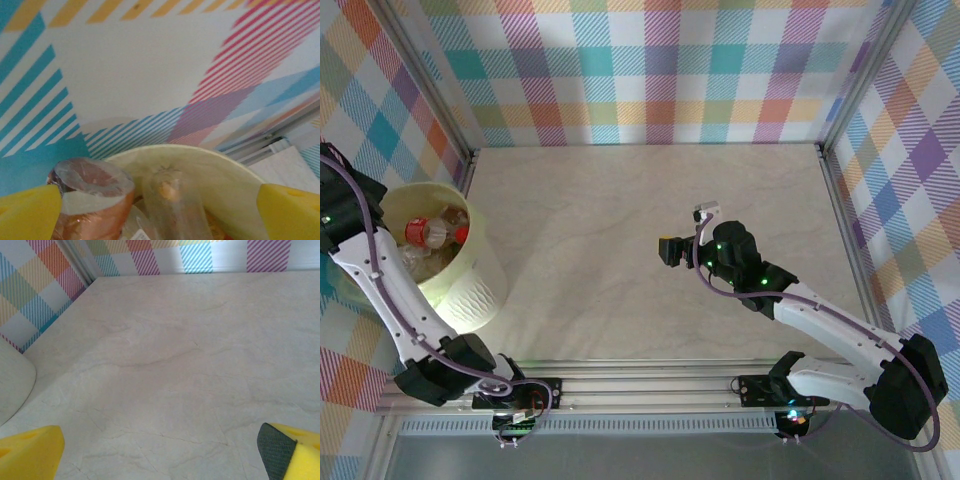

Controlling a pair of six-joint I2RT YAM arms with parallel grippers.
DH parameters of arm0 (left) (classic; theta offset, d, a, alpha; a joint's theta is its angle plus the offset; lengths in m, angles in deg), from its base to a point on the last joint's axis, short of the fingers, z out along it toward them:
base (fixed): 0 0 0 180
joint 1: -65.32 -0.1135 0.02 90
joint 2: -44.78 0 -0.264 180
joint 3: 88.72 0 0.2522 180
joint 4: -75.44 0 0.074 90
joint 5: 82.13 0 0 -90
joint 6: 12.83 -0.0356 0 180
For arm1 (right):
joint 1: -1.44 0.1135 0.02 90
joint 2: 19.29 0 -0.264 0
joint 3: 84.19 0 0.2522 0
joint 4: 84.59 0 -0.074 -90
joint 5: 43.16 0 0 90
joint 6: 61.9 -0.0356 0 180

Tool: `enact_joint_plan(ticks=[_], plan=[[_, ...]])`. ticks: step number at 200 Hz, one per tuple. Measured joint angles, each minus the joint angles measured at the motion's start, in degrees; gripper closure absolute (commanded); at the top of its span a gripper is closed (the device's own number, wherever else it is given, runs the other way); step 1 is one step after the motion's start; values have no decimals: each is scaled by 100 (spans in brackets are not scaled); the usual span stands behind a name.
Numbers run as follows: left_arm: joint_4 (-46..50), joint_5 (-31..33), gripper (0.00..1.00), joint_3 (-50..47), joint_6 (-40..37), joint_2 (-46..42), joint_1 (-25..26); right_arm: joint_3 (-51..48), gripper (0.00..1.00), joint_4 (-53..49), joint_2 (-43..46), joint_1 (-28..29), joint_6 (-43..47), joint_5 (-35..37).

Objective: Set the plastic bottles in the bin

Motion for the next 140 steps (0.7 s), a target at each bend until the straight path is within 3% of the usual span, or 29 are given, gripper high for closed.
enact_joint_plan(ticks=[50,111,140], plan=[[20,-343,0,-437,192,31,-317,0,0,-31,13,0,-52,57],[55,-2063,0,-573,297,44,-326,0,0,-57,15,0,-87,76],[57,-2579,0,-472,339,-33,-291,0,0,-120,61,0,-127,155]])
